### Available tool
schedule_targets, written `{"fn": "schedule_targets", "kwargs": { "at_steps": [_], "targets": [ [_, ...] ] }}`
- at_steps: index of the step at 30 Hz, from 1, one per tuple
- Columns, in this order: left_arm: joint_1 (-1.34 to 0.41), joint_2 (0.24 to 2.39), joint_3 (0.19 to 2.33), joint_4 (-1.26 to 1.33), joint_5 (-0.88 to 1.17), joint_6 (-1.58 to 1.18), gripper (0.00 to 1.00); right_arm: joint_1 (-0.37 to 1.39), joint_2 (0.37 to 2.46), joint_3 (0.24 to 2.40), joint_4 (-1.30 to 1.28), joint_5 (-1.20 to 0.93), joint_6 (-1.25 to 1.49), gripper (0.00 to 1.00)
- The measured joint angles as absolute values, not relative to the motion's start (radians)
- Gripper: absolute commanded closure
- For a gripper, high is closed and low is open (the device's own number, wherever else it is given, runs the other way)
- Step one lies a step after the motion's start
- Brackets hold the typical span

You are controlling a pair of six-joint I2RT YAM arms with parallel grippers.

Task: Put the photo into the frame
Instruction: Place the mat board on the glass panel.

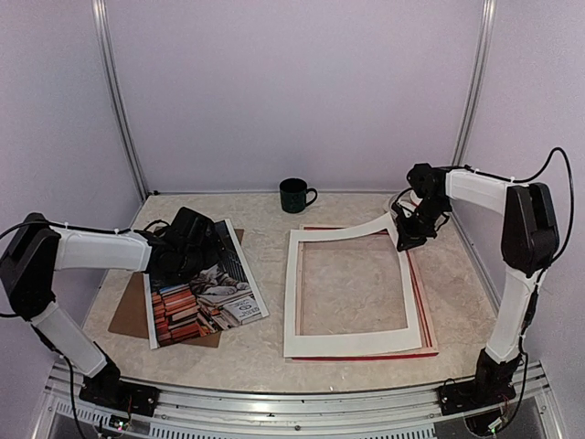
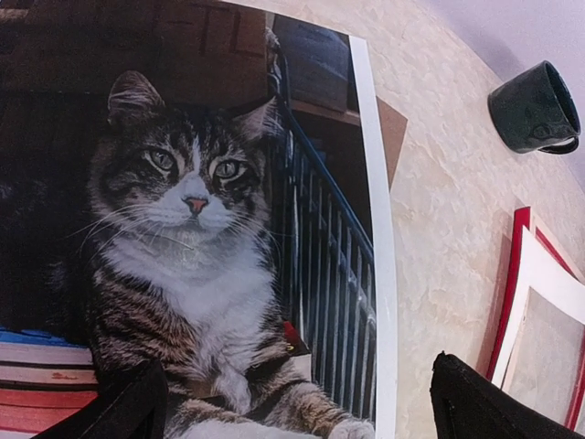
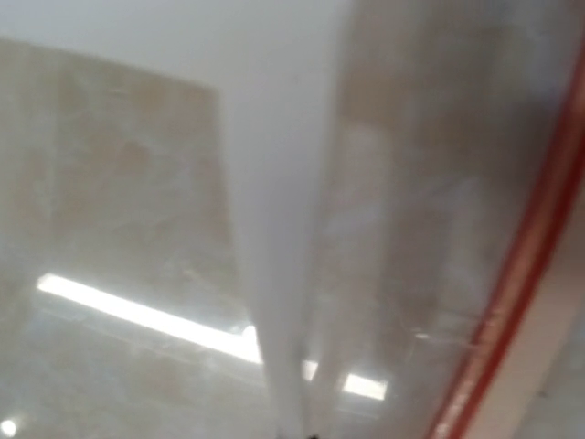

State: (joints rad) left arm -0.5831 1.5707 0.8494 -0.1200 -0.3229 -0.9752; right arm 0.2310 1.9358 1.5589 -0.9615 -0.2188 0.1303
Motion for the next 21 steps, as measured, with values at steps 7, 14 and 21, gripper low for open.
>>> {"fn": "schedule_targets", "kwargs": {
  "at_steps": [7, 14, 21],
  "targets": [
    [-0.595, 1.579, 0.855, -0.12, -0.328, -0.976, 0.01, 0.19, 1.94, 1.559, -0.961, -0.162, 0.113, 0.92],
    [-0.604, 1.586, 0.855, -0.12, -0.331, -0.976, 0.01, 0.184, 1.98, 1.584, -0.962, -0.15, 0.102, 0.87],
    [-0.609, 1.59, 0.858, -0.12, -0.331, -0.977, 0.01, 0.186, 1.992, 1.589, -0.962, -0.18, 0.096, 0.84]
  ]
}}
